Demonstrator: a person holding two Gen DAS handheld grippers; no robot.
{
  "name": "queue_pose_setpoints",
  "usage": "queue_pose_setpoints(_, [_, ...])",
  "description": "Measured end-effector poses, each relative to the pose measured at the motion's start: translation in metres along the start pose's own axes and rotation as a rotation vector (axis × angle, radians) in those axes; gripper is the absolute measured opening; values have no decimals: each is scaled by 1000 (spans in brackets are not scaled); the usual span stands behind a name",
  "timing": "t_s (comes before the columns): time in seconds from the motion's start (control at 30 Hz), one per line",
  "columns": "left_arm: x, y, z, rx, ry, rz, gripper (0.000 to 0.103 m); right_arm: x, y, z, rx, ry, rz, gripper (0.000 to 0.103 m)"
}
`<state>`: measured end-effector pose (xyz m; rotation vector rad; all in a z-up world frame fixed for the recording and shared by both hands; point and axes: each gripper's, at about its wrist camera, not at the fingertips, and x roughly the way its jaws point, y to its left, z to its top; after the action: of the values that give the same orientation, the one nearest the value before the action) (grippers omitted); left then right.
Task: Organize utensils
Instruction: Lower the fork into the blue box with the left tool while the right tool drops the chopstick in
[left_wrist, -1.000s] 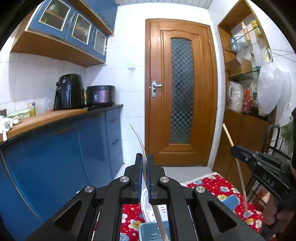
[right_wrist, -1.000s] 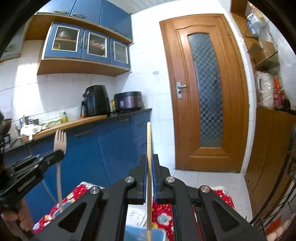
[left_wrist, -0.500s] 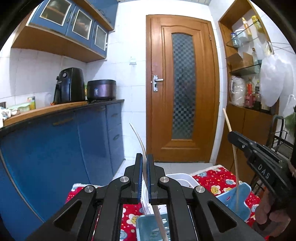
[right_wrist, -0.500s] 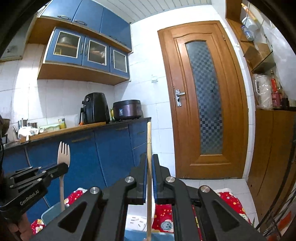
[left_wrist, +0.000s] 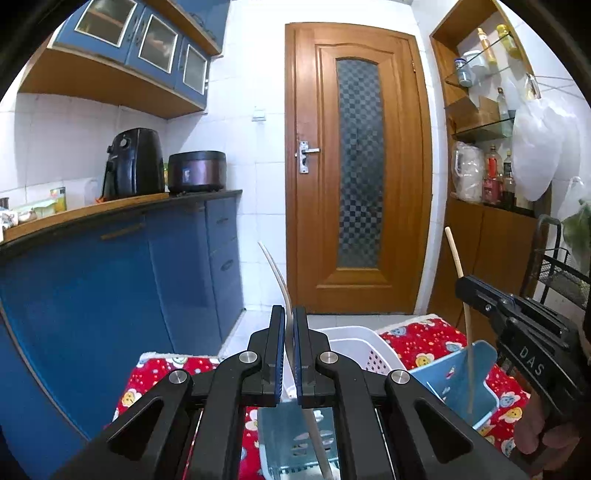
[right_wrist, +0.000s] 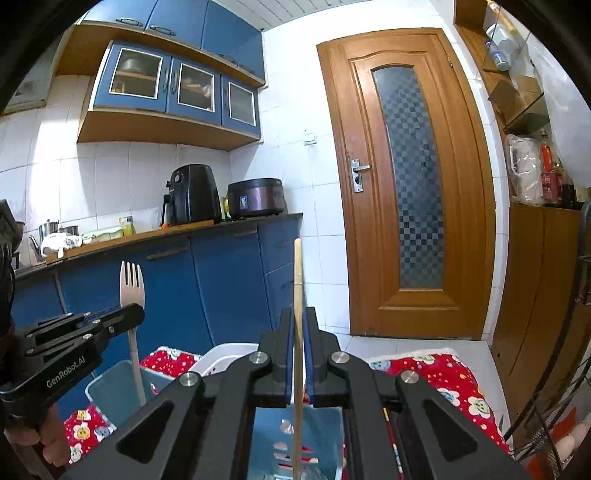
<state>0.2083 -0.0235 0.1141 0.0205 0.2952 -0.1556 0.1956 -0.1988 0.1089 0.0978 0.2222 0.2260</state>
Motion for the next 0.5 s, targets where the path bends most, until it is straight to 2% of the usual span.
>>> queue_pose_setpoints(0.23, [-5, -6, -7, 15, 16, -8, 5, -6, 2, -5, -5, 31, 7, 8])
queue_pose_setpoints(0.27, [-6, -6, -8, 14, 20, -10, 5, -7, 3, -5, -7, 36, 10, 9])
queue_pose_setpoints(0.33, [-6, -7, -9, 10, 31, -14, 5, -10, 4, -6, -2, 41, 20, 21])
queue_pose_setpoints(0.4, [-7, -8, -9, 7, 43, -23, 5, -13, 4, -5, 5, 44, 30, 26])
queue_pose_setpoints(0.5, [-9, -10, -10, 9, 54, -35, 12, -20, 7, -3, 3, 41, 35, 27])
